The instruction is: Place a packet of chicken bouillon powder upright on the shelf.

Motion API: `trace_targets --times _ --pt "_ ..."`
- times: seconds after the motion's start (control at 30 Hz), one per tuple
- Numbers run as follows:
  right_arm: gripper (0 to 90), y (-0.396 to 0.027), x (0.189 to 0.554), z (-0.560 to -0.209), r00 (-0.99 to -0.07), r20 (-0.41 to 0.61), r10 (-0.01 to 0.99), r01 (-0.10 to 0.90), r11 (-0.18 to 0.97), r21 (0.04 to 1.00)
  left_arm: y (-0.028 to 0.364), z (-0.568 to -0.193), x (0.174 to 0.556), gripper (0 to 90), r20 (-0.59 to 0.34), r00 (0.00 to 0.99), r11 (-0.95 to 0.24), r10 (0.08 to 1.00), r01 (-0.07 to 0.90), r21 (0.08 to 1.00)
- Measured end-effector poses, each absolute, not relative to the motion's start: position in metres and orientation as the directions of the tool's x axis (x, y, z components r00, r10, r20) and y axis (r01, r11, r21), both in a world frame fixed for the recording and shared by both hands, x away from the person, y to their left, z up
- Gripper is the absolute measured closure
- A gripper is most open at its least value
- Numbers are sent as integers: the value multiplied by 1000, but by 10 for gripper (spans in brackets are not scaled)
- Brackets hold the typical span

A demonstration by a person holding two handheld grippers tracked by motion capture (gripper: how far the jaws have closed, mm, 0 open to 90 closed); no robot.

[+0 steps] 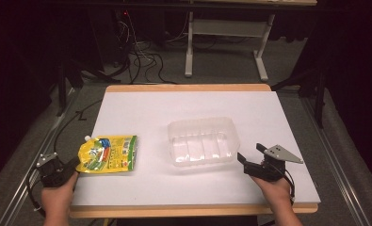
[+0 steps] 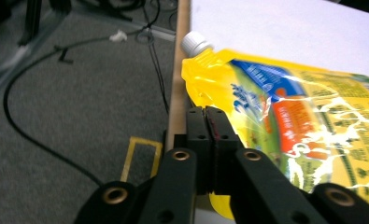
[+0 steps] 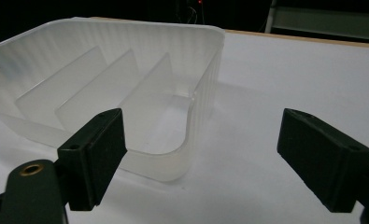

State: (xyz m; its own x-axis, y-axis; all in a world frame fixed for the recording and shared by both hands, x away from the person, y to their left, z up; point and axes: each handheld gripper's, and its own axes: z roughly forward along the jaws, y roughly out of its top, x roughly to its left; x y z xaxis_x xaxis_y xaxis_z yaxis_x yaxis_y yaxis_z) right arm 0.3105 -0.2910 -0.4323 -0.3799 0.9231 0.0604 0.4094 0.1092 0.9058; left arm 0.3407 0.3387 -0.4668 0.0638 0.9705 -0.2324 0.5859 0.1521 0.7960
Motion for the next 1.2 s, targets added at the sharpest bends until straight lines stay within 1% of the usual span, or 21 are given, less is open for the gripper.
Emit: trace_targets --times 0.07,0.13,0.17,0.27,0.3,0.33,0.53,0.8,1.2 --pt "160 -290 310 -432 -380 60 923 411 111 905 334 -460 339 900 -203 89 120 975 558 821" --pt "160 -291 311 -433 -381 57 923 409 113 905 329 -453 336 900 -199 119 109 973 522 846" --pt "161 -291 311 -433 -380 61 923 410 109 905 329 -453 336 900 -199 119 109 973 522 846" --pt "161 -292 311 -433 -375 65 925 415 105 904 318 -435 329 900 -186 175 88 967 454 887" --pt "162 -292 311 -433 -377 63 924 412 107 905 318 -435 329 900 -186 175 88 967 454 887" --pt "162 -292 311 -433 -376 64 924 415 106 904 313 -426 325 900 -178 197 81 964 421 904" --pt "164 -291 311 -434 -376 67 924 418 105 902 300 -405 319 900 -174 244 80 954 354 932" --pt "165 -293 312 -434 -378 65 924 415 106 904 285 -390 316 900 -150 281 57 948 313 948" --pt "170 -294 312 -434 -373 71 925 418 100 903 272 -374 312 900 -156 327 65 932 273 960"
